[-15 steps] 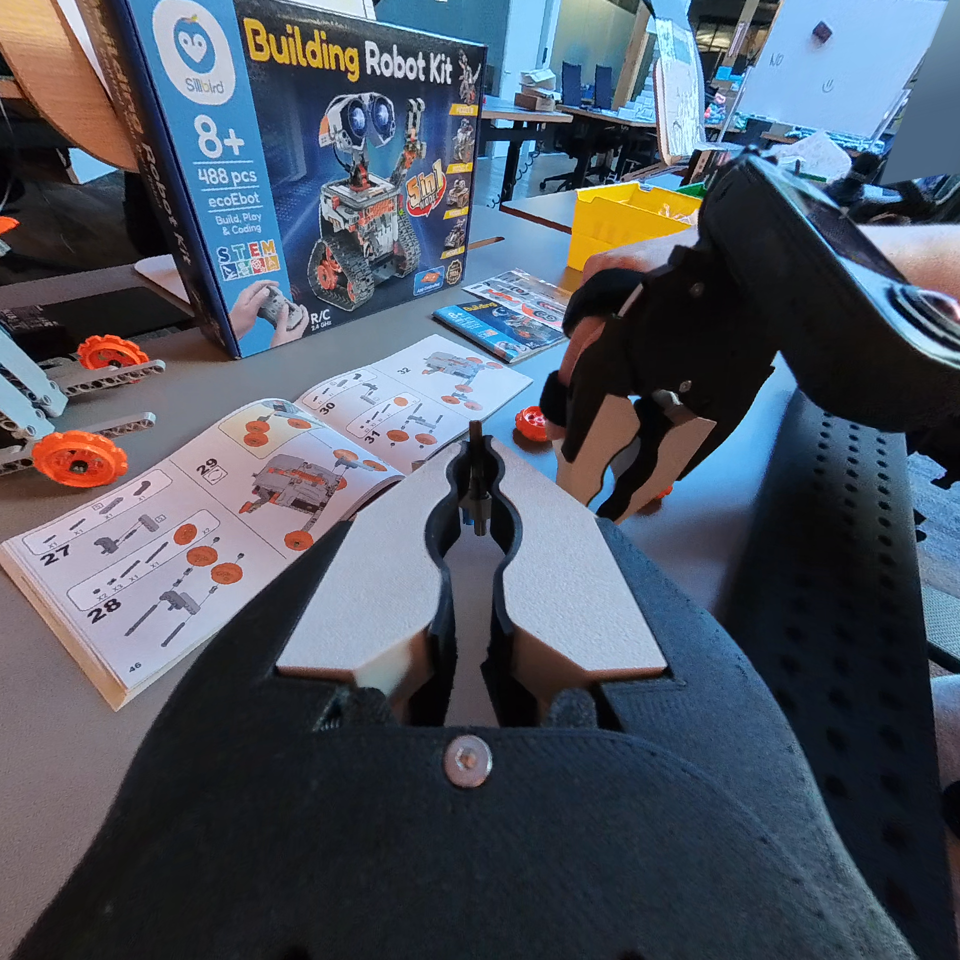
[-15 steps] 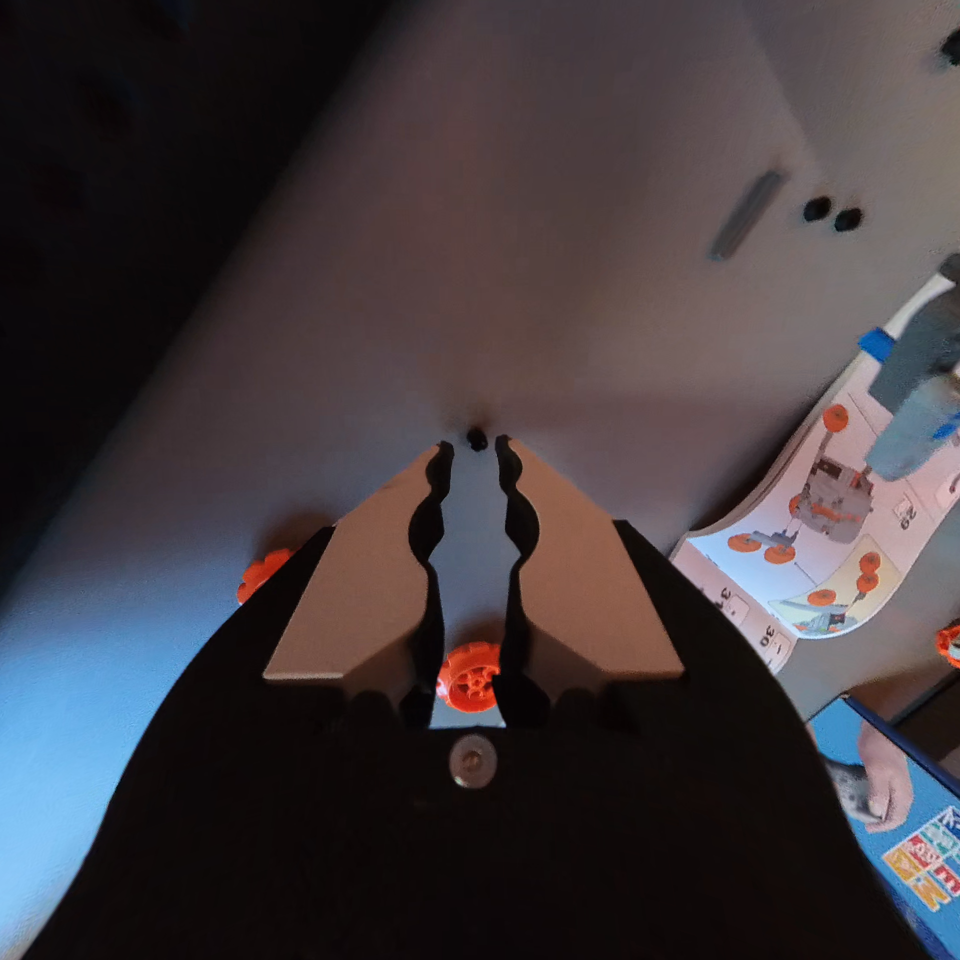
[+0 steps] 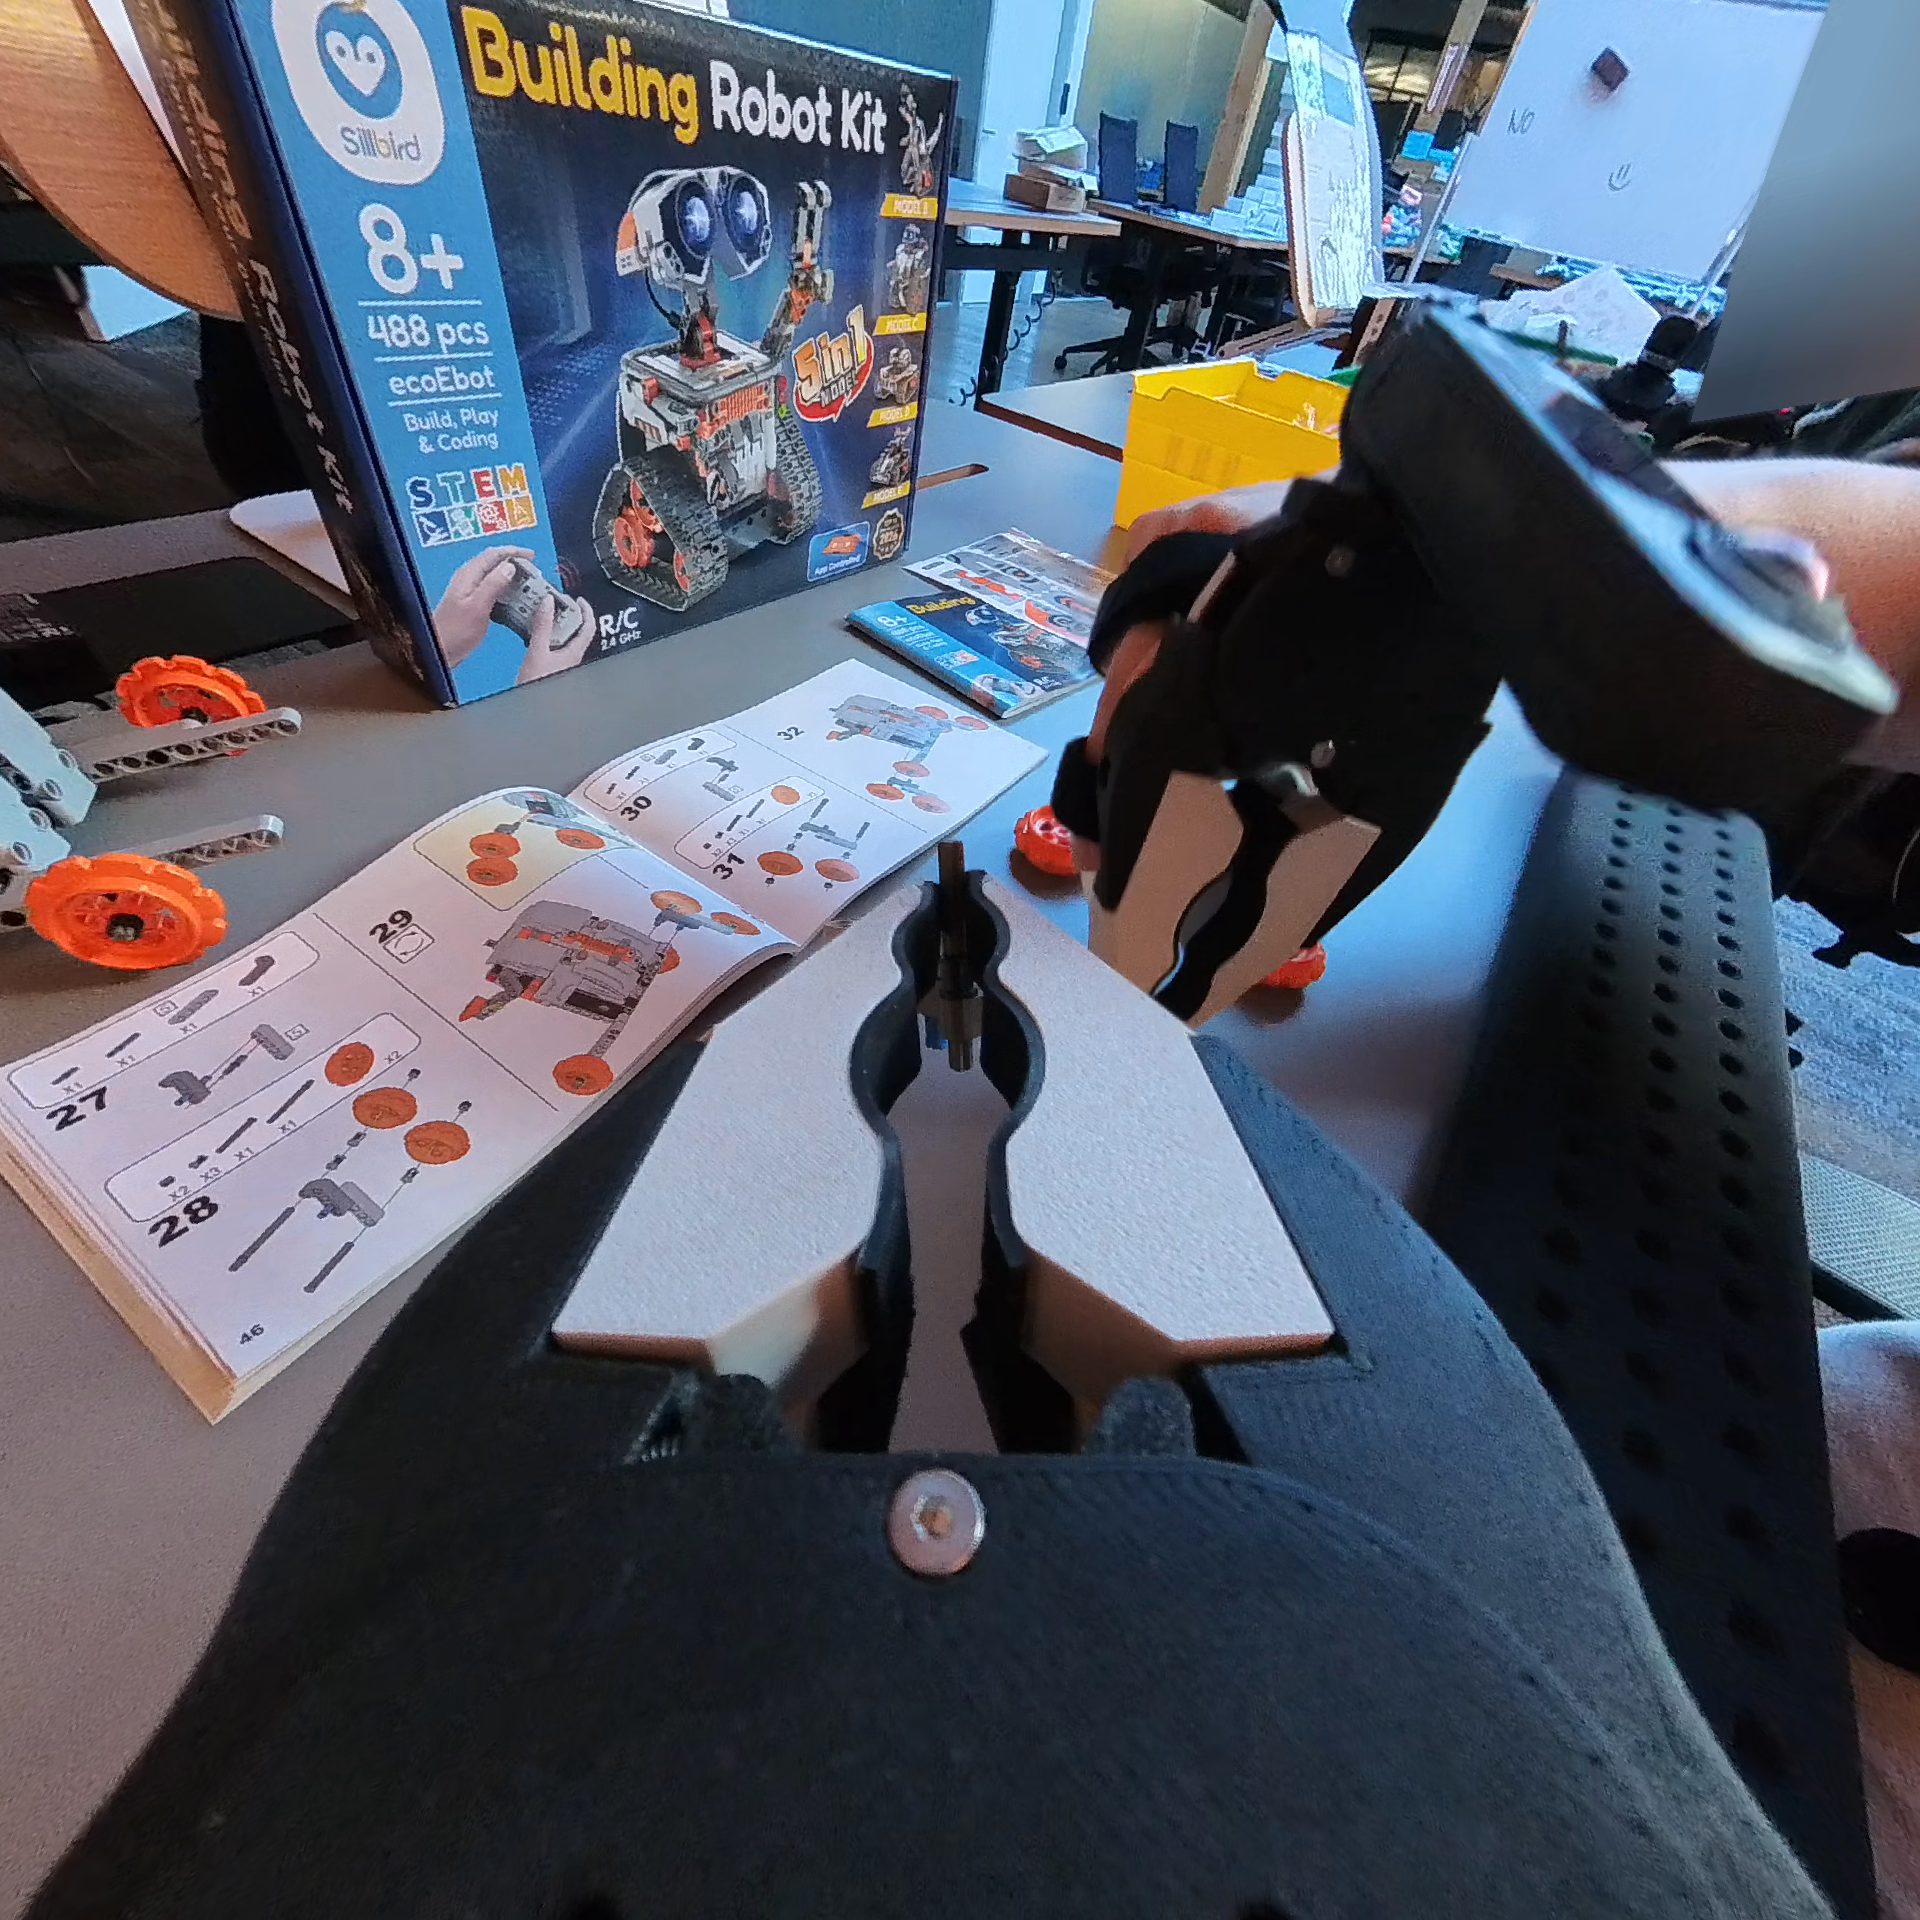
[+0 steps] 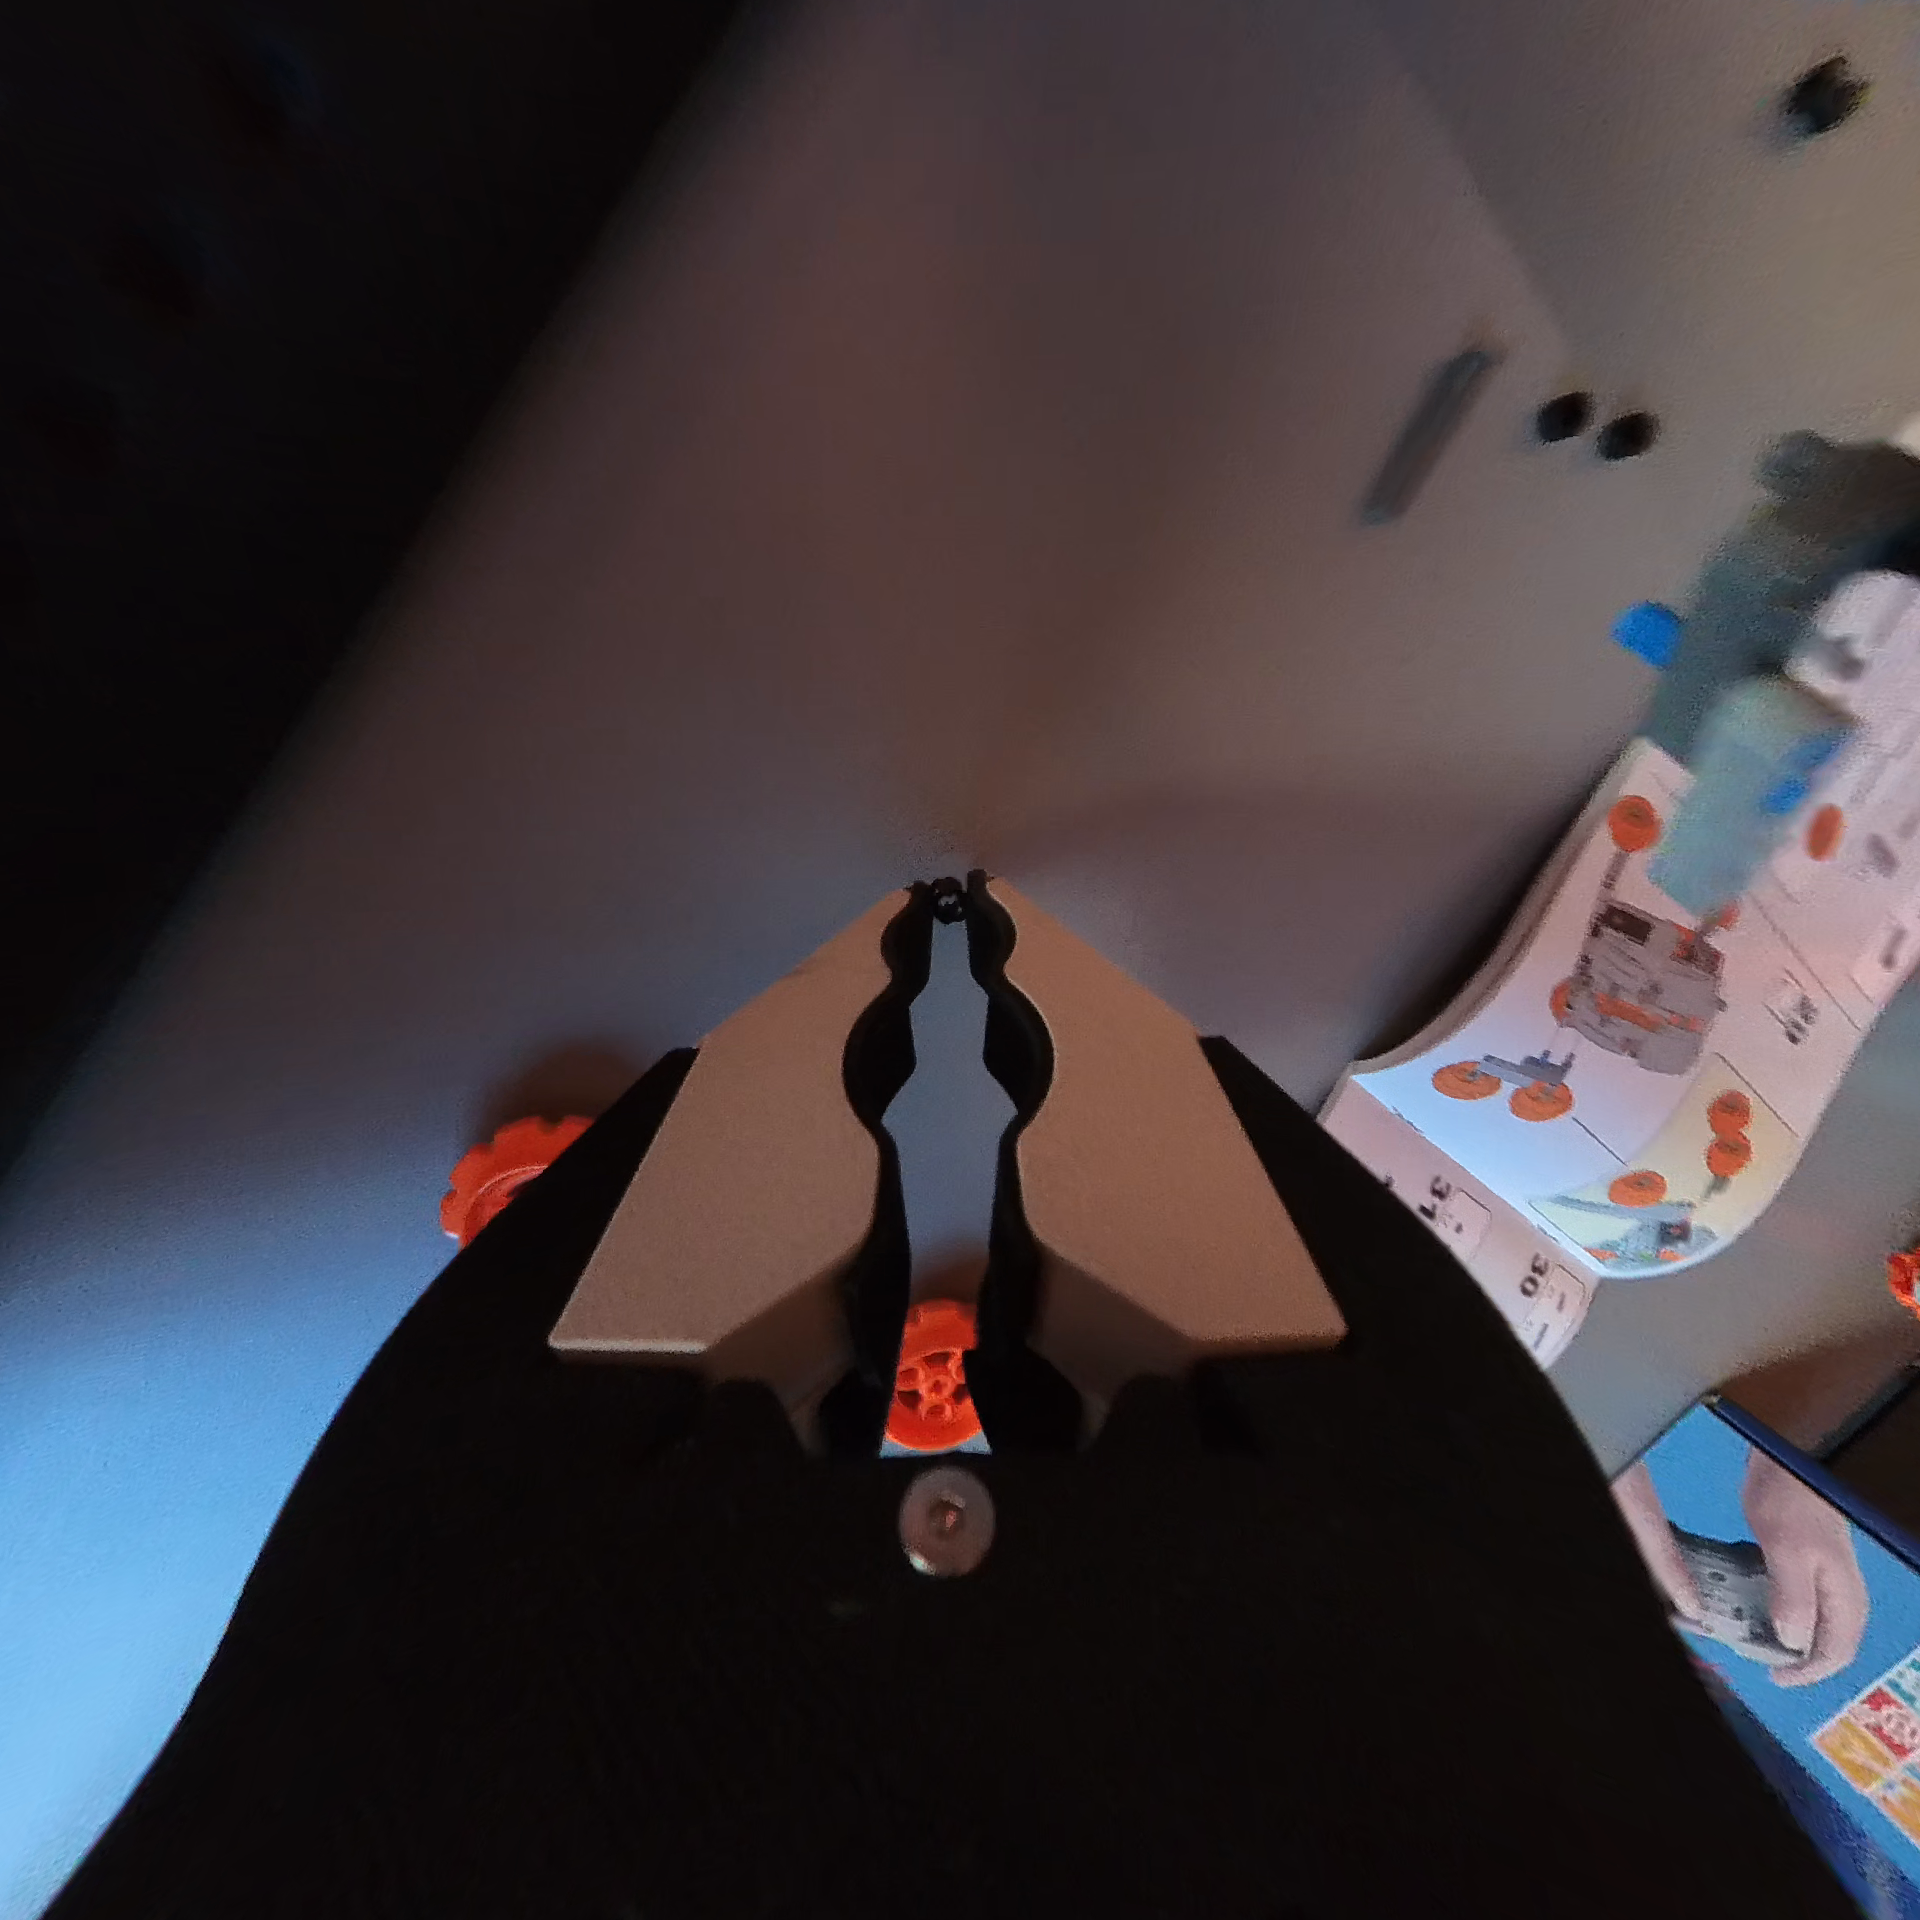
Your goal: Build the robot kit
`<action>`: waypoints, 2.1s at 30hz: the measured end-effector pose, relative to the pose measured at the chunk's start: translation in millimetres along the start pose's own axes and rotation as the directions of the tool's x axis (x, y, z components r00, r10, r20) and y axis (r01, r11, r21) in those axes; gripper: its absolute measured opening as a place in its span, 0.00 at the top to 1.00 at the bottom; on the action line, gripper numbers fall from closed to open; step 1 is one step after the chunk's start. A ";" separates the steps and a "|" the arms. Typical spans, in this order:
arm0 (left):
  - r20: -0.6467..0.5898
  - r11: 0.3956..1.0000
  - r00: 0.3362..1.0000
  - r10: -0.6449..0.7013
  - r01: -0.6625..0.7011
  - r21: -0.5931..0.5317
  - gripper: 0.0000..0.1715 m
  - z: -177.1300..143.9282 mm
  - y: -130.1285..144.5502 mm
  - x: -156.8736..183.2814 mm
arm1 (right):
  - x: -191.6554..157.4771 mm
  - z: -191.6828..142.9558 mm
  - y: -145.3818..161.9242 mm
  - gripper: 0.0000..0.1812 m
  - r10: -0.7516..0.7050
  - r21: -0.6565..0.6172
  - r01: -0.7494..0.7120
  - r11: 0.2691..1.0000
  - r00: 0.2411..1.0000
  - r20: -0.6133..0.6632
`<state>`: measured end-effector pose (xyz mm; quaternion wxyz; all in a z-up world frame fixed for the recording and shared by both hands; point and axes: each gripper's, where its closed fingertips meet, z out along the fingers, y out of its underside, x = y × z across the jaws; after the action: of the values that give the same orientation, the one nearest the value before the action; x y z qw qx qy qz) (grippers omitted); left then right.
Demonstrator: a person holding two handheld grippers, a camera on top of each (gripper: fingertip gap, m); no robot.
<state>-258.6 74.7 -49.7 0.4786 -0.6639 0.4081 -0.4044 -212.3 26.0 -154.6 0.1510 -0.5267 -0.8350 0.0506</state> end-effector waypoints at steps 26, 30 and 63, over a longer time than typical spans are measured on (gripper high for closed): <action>-0.004 0.987 0.989 0.145 -0.145 -0.062 1.00 9.9 8.9 13.1 | -22.5 -6.4 24.8 0.93 0.124 -0.053 -0.123 0.991 0.992 0.028; -0.008 0.988 0.990 0.141 -0.141 -0.065 1.00 10.3 9.8 13.3 | -22.8 -3.5 28.1 0.95 0.107 -0.081 -0.104 0.991 0.994 0.031; -0.009 0.875 0.915 0.404 -0.383 0.296 1.00 -16.0 -53.4 76.6 | 22.1 -211.6 -81.5 0.98 0.046 0.981 -0.195 -0.012 0.980 0.196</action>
<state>-239.2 9.7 16.5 0.6278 -0.4754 0.4877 -0.3768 -226.8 -5.9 70.5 0.4292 -0.3318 -0.5122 0.6658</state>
